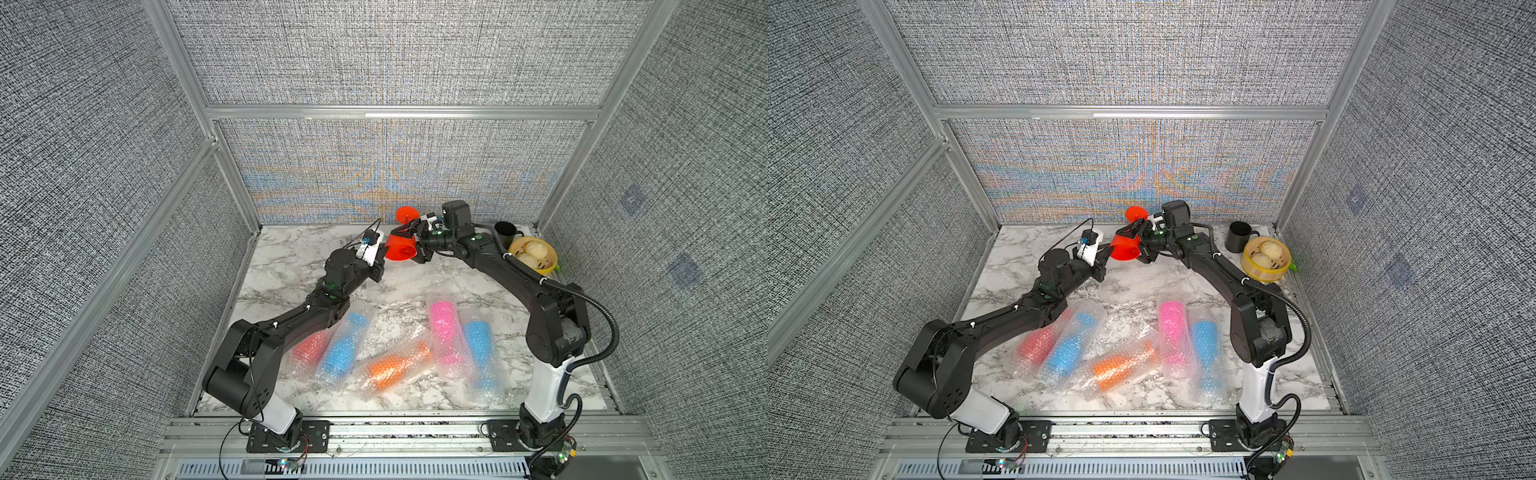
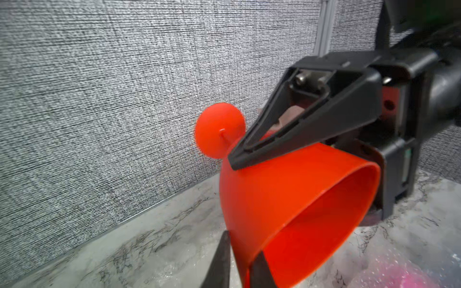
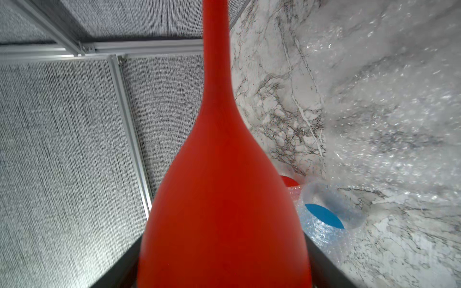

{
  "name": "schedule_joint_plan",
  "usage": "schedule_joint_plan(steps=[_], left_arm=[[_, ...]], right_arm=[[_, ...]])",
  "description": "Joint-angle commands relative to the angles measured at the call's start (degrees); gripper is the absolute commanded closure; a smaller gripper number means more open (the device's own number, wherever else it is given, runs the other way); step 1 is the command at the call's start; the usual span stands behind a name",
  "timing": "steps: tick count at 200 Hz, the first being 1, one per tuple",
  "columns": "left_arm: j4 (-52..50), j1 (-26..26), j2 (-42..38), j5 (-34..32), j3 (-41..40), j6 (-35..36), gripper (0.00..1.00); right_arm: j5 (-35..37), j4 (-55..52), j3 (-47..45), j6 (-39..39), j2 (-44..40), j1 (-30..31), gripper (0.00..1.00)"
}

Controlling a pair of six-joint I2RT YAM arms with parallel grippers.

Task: Unpack wine glasses from bubble wrap
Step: Pick up the wine glass from the bubble wrap.

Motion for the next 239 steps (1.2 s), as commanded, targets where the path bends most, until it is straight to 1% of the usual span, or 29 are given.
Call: schedule_joint_plan(steps=[1,51,76,113,128,153,174,193,207,219,230,239], left_arm=[[2.56,-0.39,0.07,2.48,0.87,-1.40,1.00],[1.04,-0.50,-0.89,0.63,0.80,-2.69,1.00],[-1.91,-0.49,-1.57,-0.35,2.12,-4.94,1.00],[-5.15,-0.43,-2.56,-1.65,3.21,-7.92,1.00],[-9.35,-0.40,-3.01,-3.43,4.87,-9.52,1.00],[-16.60,-0.41,-3.10,-4.54,8.10,-11.76,1.00],[-19.15,-0.33,-3.40,-5.00,8.98,-13.16,1.00],[-22.67,-0.26,-3.51,-7.41,10.25,-14.92,1.00],[-27.77,-0.21,-3.04,-10.30,12.82,-16.38,1.00],[-34.18,0.05,-2.27,-13.63,15.94,-18.10,1.00],[-41.54,0.56,-1.03,-17.29,20.03,-20.96,1.00],[-47.17,1.87,0.29,-17.42,23.44,-24.27,1.00]], right_arm=[[0.58,0.32,-0.14,-0.29,0.12,0.81,0.36],[1.21,0.05,0.60,0.62,0.56,2.05,0.35],[1.68,-2.53,2.23,-0.80,0.39,2.16,0.23],[1.75,-4.02,2.58,-1.76,-0.60,2.04,0.15],[1.97,-5.05,2.50,-2.81,-1.16,1.97,0.11],[1.53,-5.45,1.80,-4.65,-2.14,1.17,0.06],[1.66,-5.07,0.27,-5.47,-3.56,0.14,0.04],[1.49,-5.78,0.04,-6.65,-4.50,-0.70,0.01],[1.09,-5.46,-0.07,-7.39,-5.46,-1.22,0.01],[-0.18,-4.98,0.15,-8.01,-5.97,-1.71,0.01],[-1.01,-5.88,0.76,-9.26,-6.35,-2.33,0.01],[-1.06,-6.83,0.87,-10.38,-6.90,-2.63,0.01]])
